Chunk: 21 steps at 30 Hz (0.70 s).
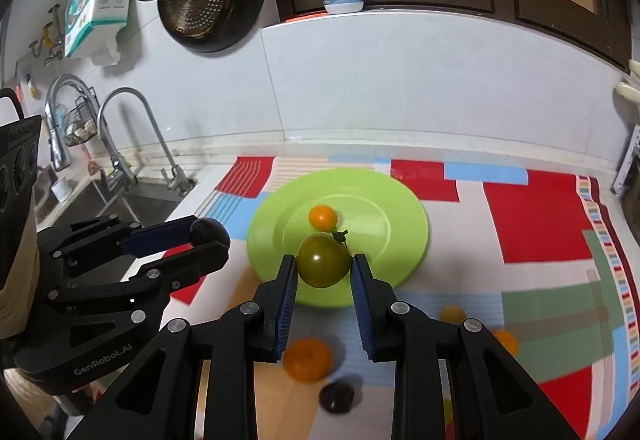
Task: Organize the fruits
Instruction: 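Carry the plum and green tomato onto the green plate and release both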
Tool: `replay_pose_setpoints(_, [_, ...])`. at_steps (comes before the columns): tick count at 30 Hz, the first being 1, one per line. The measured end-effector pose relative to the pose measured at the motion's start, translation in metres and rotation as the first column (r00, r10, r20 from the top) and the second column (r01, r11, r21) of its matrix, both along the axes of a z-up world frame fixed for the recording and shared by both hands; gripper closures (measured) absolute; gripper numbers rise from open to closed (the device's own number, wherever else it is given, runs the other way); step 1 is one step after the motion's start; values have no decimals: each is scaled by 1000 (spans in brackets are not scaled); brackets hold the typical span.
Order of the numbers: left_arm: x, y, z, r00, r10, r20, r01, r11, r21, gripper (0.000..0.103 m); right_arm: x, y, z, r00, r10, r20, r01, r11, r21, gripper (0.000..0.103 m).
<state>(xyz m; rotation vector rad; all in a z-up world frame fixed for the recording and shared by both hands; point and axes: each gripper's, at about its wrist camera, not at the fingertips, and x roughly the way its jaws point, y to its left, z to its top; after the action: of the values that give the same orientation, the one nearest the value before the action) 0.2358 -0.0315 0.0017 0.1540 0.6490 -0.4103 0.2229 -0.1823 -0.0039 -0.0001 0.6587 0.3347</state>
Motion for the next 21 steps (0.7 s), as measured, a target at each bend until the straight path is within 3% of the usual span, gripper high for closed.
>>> replay_pose_setpoints(9, [52, -6, -3, 1000, -23, -7, 23, 1000, 10, 74, 51, 4, -1, 999, -7, -35, 7, 1000, -18, 74])
replay_pose_setpoints(21, [125, -11, -39, 991, 20, -133, -16, 999, 32, 74, 116, 6, -24, 993, -40, -114, 33, 998, -60, 74])
